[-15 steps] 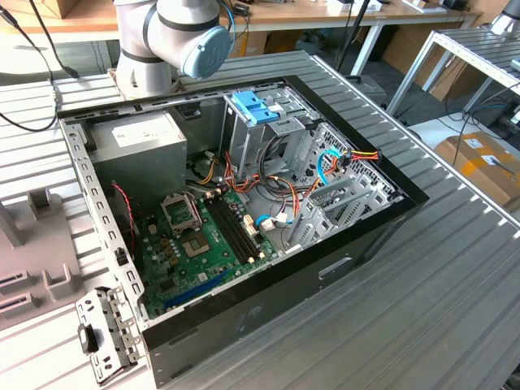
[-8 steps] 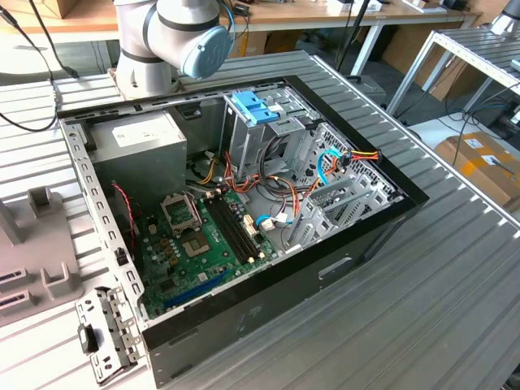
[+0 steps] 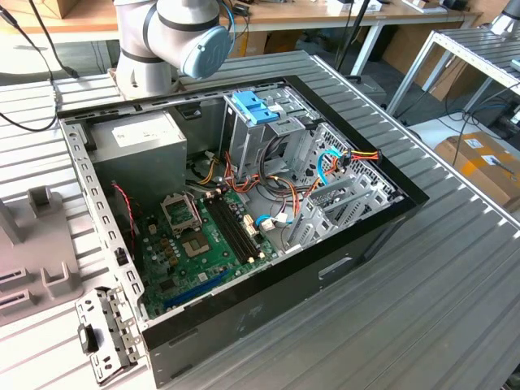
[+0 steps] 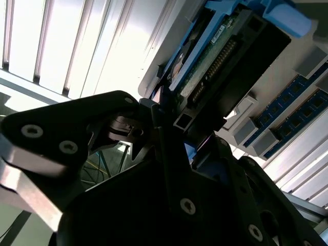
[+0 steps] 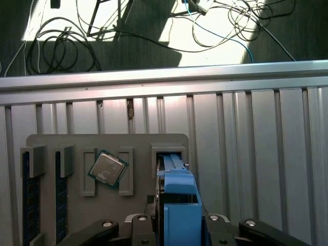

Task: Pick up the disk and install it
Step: 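Pick up the disk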

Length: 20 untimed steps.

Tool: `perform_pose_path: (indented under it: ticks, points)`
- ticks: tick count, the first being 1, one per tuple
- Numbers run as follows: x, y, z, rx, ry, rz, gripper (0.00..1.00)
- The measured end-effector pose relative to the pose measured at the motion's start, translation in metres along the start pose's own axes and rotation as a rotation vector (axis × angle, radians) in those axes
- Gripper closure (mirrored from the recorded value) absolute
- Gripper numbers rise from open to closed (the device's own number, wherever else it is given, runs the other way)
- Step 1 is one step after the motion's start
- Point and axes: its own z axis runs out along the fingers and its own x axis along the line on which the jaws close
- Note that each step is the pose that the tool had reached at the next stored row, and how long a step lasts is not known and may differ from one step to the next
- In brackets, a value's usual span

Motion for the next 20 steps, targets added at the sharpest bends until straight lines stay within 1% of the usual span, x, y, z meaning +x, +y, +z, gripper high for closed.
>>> perform_pose_path:
  ticks: [3,5,10,13,16,20]
  points:
    - [0.0,0.0,0.0,0.0,-0.0002,0.0,0.64]
    - [0.0,0.0,0.0,-0.0001,-0.0018,0.0,0.64]
    - [0.0,0.0,0.0,-0.0002,-0.002,0.0,0.64]
    - [0.0,0.0001,-0.0004,-0.0002,-0.0038,0.0,0.64]
    - [-0.0001,0.0001,-0.0025,-0.0003,-0.006,0.0,0.64]
    - [-0.0002,0.0002,-0.0065,-0.0005,-0.0073,0.0,0.64]
